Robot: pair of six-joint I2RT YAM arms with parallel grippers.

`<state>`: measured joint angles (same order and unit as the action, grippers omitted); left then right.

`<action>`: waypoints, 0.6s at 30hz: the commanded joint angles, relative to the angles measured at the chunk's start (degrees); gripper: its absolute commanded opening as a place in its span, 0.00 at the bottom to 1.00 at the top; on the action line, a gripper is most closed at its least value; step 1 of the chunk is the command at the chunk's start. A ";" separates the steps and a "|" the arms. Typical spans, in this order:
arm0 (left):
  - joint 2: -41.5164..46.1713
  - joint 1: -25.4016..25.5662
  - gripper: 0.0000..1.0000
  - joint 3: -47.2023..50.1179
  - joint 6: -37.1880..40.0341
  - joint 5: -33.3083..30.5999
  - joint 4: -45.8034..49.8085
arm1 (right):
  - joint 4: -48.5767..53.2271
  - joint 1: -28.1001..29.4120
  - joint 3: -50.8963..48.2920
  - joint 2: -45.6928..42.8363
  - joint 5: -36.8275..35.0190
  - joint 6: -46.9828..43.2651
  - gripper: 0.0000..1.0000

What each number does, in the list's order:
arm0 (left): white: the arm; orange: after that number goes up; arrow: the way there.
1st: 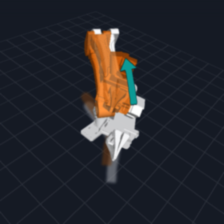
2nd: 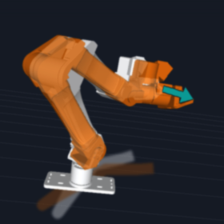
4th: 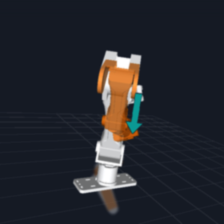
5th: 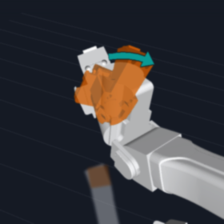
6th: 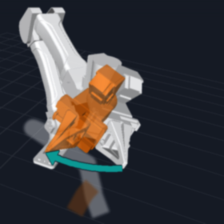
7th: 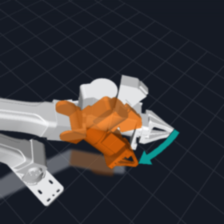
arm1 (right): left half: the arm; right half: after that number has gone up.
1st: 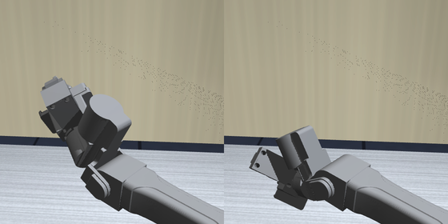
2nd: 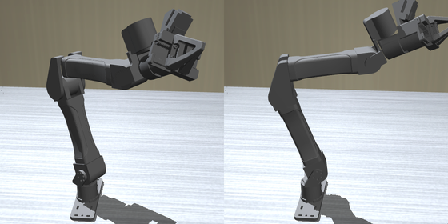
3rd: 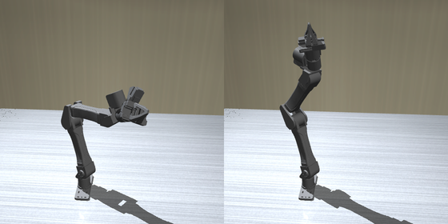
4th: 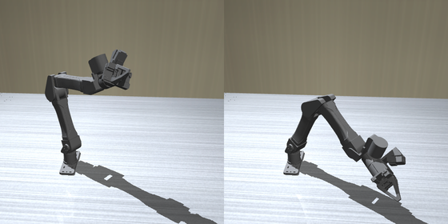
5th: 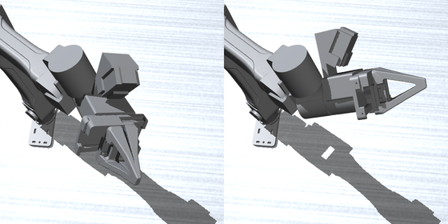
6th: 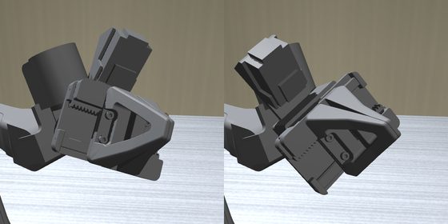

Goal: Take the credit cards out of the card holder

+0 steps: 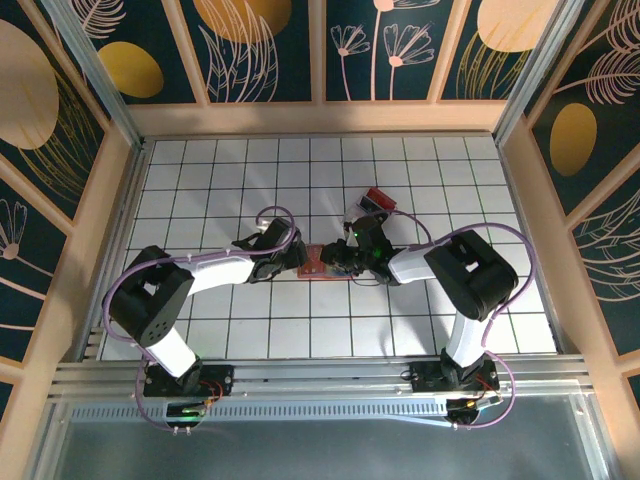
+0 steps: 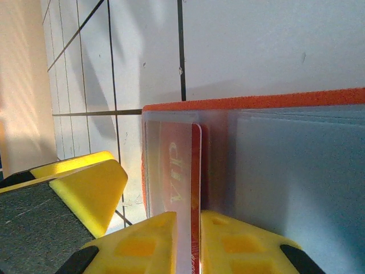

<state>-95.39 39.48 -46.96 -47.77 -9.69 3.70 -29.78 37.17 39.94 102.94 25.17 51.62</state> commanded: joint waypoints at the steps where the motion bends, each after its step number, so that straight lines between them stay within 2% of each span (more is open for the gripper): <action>1: -1.53 0.04 0.73 -1.24 1.25 0.08 1.32 | -0.95 -0.17 -0.48 0.62 0.49 0.58 0.18; 10: -4.30 -0.01 0.73 -1.42 1.68 2.70 -0.28 | -3.85 -0.32 -0.81 1.04 2.24 1.63 0.18; 18: -4.70 0.02 0.73 -0.41 1.45 4.94 -1.25 | -12.61 -0.98 -2.36 2.41 5.52 5.09 0.18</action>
<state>-97.51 39.48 -47.81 -46.57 -8.91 3.49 -36.16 36.82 38.52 104.12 28.47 54.54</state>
